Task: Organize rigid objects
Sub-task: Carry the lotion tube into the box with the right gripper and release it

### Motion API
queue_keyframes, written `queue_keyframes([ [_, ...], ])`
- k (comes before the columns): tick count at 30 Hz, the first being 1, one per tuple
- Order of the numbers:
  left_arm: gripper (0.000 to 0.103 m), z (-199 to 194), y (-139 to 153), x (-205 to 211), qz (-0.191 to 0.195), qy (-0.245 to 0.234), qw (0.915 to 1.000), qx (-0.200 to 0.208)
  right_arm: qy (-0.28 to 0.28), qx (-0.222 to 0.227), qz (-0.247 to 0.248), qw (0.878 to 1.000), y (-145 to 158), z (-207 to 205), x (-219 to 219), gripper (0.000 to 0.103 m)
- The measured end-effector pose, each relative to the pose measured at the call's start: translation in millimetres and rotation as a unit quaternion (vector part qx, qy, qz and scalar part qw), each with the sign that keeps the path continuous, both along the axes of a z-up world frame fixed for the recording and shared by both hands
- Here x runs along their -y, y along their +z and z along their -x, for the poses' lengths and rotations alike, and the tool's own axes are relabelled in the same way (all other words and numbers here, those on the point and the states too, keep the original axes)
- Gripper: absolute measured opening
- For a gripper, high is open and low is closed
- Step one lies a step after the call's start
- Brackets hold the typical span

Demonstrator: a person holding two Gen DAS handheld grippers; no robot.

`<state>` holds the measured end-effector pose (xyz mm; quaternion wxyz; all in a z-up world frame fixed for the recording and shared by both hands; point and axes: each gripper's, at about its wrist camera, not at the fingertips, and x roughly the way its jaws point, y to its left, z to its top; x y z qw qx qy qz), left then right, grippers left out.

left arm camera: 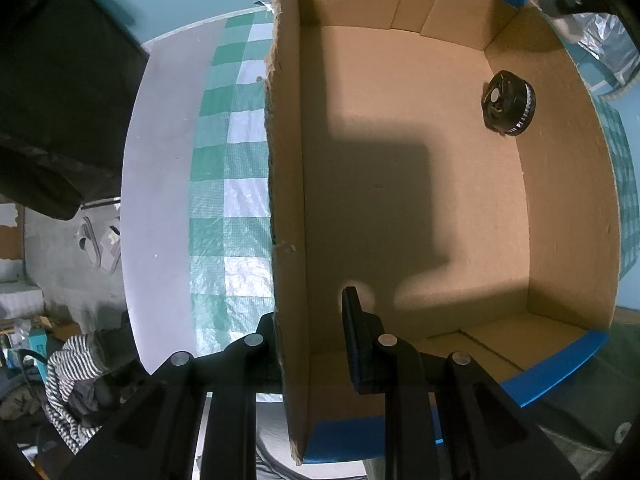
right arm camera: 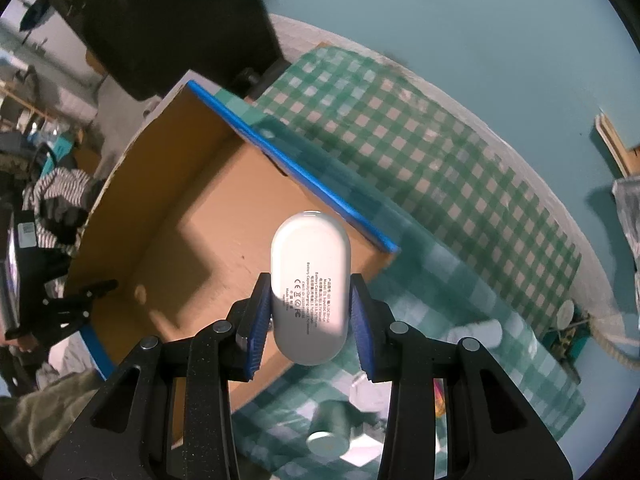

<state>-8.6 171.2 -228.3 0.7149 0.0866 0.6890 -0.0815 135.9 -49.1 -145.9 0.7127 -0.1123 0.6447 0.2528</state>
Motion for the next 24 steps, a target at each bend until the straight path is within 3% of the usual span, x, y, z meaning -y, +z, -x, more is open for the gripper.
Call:
queue_keyframes([
  [12, 0.021, 3.7, 0.0, 2.7, -0.008, -0.004, 1.0, 0.0, 0.039, -0.015, 0.039, 0.998, -37.0, -2.2, -28.9, 0.037],
  [24, 0.021, 3.5, -0.7, 5.1, -0.014, -0.012, 0.9998, -0.001, 0.036, -0.014, 0.055, 0.998, -50.9, -3.7, -30.9, 0.037],
])
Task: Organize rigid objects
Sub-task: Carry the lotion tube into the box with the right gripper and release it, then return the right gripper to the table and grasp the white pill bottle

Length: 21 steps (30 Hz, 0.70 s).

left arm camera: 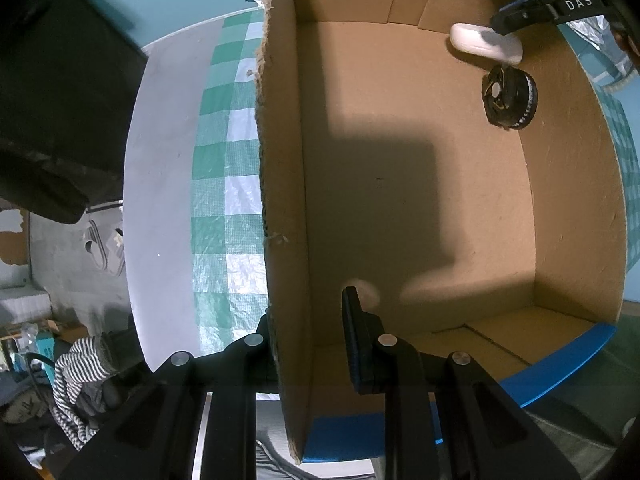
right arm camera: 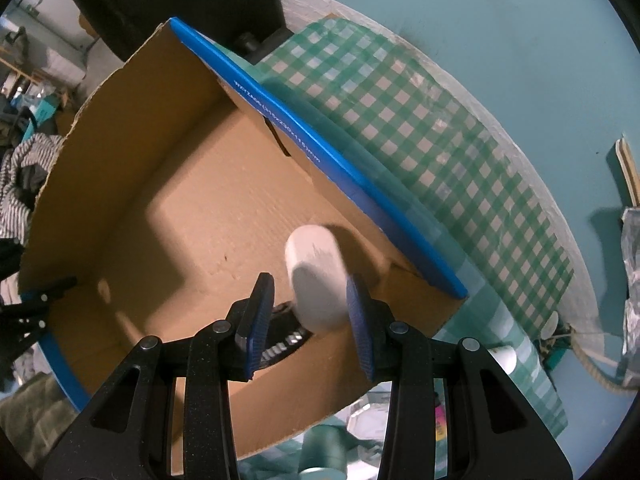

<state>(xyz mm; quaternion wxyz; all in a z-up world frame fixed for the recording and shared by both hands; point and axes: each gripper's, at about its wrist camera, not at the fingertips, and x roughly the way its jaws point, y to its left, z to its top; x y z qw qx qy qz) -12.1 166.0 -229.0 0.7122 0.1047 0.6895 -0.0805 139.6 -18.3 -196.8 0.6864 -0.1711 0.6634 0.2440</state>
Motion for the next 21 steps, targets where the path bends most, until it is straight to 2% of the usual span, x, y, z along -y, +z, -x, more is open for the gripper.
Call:
queue_keyframes([
  [5, 0.021, -1.2, 0.0, 0.4, -0.001, -0.003, 1.0, -0.002, -0.008, 0.001, -0.002, 1.0, 3.0, -1.9, 3.6, 0.037],
  [8, 0.021, -1.9, -0.3, 0.9, 0.0, -0.003, 1.0, -0.003, -0.01, 0.001, -0.003, 1.0, 5.4, -1.7, 5.9, 0.042],
  [13, 0.021, -1.7, -0.4, 1.4, -0.001, -0.005, 1.0, -0.004, -0.011, 0.005, -0.005, 1.0, 9.6, -1.1, 9.5, 0.043],
  [17, 0.021, -3.2, -0.4, 0.8, -0.002, -0.006, 1.0, -0.005, -0.012, 0.009, -0.007, 1.0, 15.5, 1.1, 8.3, 0.05],
  [21, 0.021, -3.8, -0.6, 1.4, -0.003, -0.007, 1.0, -0.006, -0.017, 0.019, -0.011, 1.0, 27.0, 2.0, 9.4, 0.053],
])
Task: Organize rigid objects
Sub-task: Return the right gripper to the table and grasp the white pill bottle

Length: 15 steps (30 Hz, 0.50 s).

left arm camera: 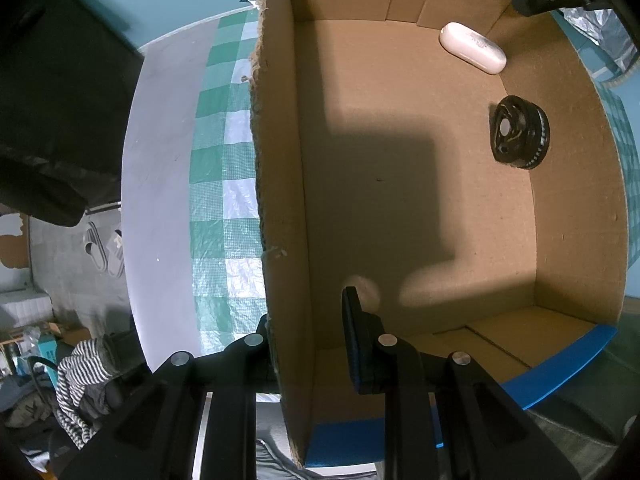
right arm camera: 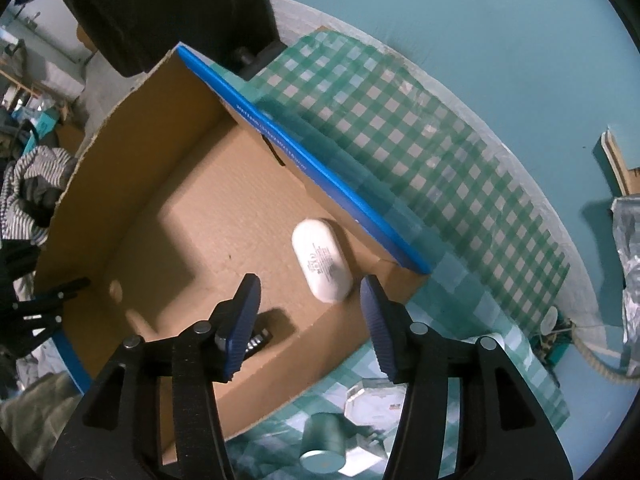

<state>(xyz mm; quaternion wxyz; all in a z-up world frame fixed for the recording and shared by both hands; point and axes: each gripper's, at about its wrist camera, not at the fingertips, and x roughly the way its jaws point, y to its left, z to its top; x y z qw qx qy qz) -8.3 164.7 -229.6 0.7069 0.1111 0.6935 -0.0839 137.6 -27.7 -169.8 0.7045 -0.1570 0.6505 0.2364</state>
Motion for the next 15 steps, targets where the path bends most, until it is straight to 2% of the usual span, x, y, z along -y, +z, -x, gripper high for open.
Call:
queue_keyframes([
  [3, 0.021, -0.3, -0.1, 0.6, -0.001, -0.001, 1.0, -0.001, -0.002, 0.008, -0.008, 1.0, 9.9, 2.0, 5.2, 0.056],
  [7, 0.021, -0.4, -0.1, 0.6, -0.004, -0.003, 1.0, -0.001, -0.008, 0.026, -0.01, 1.0, 24.8, 3.9, 19.7, 0.064],
  [10, 0.021, -0.6, -1.2, 1.1, -0.004, -0.004, 1.0, -0.002, -0.015, 0.032, -0.022, 0.999, 33.8, 2.0, 36.0, 0.066],
  [15, 0.021, 0.0, -2.2, 3.3, -0.011, -0.006, 0.9999, -0.005, -0.034, 0.045, -0.005, 0.998, 33.4, -4.9, 71.5, 0.073],
])
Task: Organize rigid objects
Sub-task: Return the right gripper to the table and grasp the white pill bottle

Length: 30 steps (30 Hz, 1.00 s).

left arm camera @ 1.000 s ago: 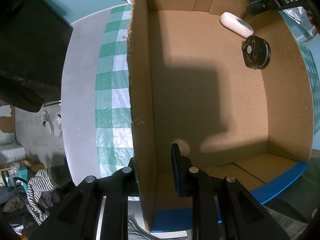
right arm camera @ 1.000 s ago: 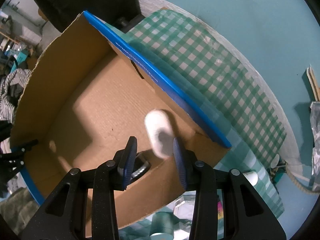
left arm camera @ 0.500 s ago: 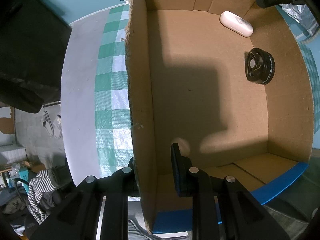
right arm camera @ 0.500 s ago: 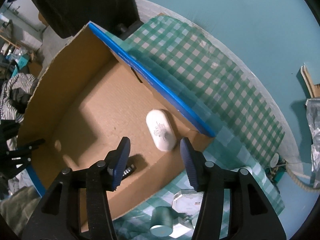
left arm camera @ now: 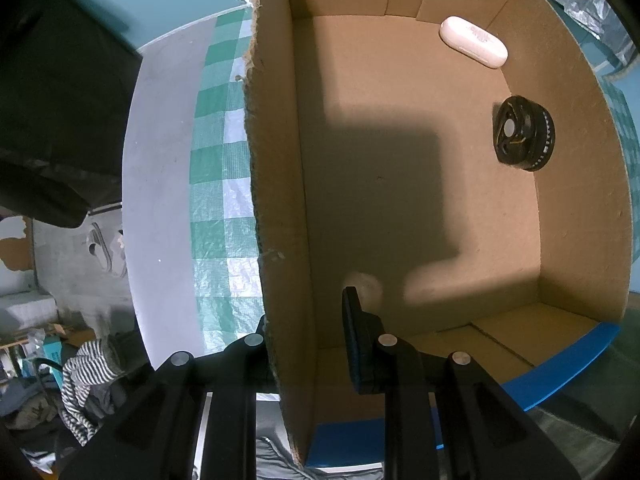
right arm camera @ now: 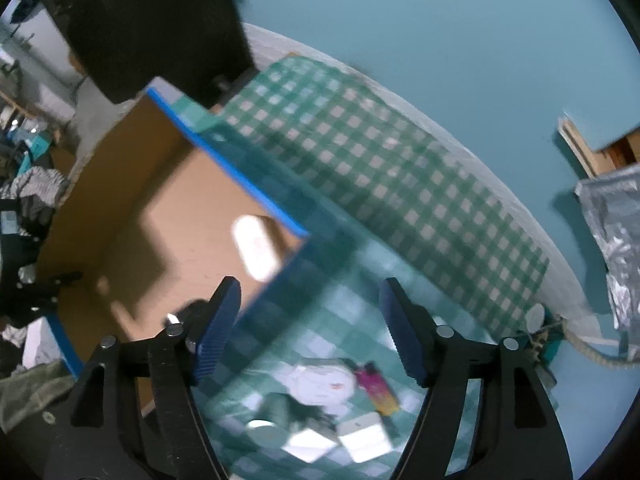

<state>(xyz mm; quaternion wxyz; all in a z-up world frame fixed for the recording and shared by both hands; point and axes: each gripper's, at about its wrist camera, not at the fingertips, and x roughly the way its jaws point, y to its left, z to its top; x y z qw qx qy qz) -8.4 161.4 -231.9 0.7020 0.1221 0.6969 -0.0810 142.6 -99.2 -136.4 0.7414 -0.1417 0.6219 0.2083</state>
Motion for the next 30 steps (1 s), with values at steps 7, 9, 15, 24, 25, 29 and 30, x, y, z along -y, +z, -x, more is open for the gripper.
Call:
queue_keyframes([
  [7, 0.021, 0.0, -2.4, 1.9, -0.005, 0.003, 1.0, -0.003, -0.028, -0.019, 0.016, 0.999, -34.6, -16.4, 54.6, 0.076],
  [9, 0.021, 0.5, -3.4, 2.4, -0.006, 0.004, 1.0, -0.005, -0.031, -0.027, 0.022, 0.999, -48.0, -19.2, 65.7, 0.076],
  [15, 0.021, 3.0, -6.2, 0.3, -0.009, 0.009, 0.9999, -0.007, -0.015, -0.048, 0.036, 0.998, -82.9, -19.2, 86.0, 0.076],
  [24, 0.021, 3.3, -6.8, 2.6, -0.014, 0.009, 0.9998, -0.009, 0.008, -0.055, 0.056, 0.997, -110.0, -13.7, 89.1, 0.076],
  [25, 0.021, 3.0, -6.9, 3.0, -0.013, 0.01, 0.9998, -0.009, 0.008, -0.053, 0.059, 0.997, -112.5, -13.8, 88.9, 0.076],
  [29, 0.021, 1.0, -7.4, 2.9, -0.014, 0.01, 0.9998, -0.011, 0.002, -0.059, 0.062, 0.996, -121.7, -15.5, 90.2, 0.076],
  [30, 0.021, 0.7, -7.7, 2.9, -0.013, 0.01, 0.9998, -0.011, 0.001, -0.058, 0.063, 0.996, -123.4, -16.1, 90.7, 0.076],
])
